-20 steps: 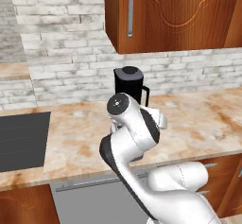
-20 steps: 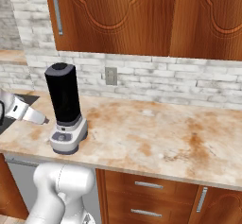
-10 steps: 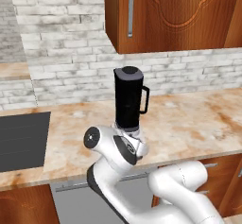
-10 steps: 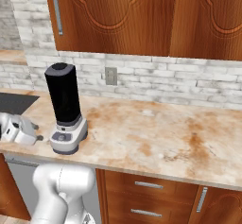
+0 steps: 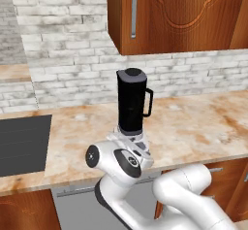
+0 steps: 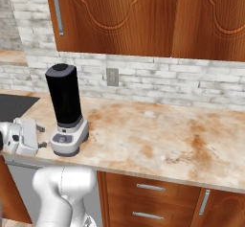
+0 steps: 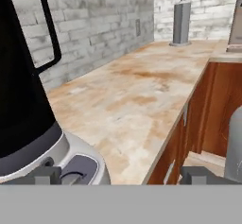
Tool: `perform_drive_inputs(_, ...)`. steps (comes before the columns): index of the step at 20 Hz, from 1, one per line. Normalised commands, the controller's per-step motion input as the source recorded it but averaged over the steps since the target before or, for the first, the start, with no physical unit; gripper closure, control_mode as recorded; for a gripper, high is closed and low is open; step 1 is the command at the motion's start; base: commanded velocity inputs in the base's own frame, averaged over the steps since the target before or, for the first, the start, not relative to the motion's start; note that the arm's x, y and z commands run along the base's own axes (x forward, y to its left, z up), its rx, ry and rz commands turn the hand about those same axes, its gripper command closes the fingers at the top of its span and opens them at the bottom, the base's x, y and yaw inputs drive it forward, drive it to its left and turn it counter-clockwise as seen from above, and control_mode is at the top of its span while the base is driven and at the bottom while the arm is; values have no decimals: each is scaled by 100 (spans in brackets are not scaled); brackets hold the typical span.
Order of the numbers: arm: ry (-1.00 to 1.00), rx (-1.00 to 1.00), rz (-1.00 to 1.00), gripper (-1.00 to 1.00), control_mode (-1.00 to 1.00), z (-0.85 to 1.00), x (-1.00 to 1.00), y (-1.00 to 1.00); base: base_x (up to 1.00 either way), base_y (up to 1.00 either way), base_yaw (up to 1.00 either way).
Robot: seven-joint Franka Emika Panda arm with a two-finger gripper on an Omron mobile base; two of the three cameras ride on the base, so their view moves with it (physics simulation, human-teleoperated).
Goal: Open the blender lid, put the banana in the blender, close the lid, and start the blender.
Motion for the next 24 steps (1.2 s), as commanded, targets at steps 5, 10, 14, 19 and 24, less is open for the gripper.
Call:
perform_drive_inputs(5,0,0,-18,-100,-100,-29,14,-22,0,0,0)
perform_drive_inputs(10,-3,0,-6,-100,-100,-3,21,-3,0,0,0)
perform_drive_inputs(14,-4,0,0,-100,-100,-11,18,0,0,0,0)
perform_drive_inputs(19,-3,0,-1,-100,-100,-14,16,-3,0,0,0)
perform_drive_inputs(24,-1,0,-7,-100,-100,-19,8,-16,0,0,0)
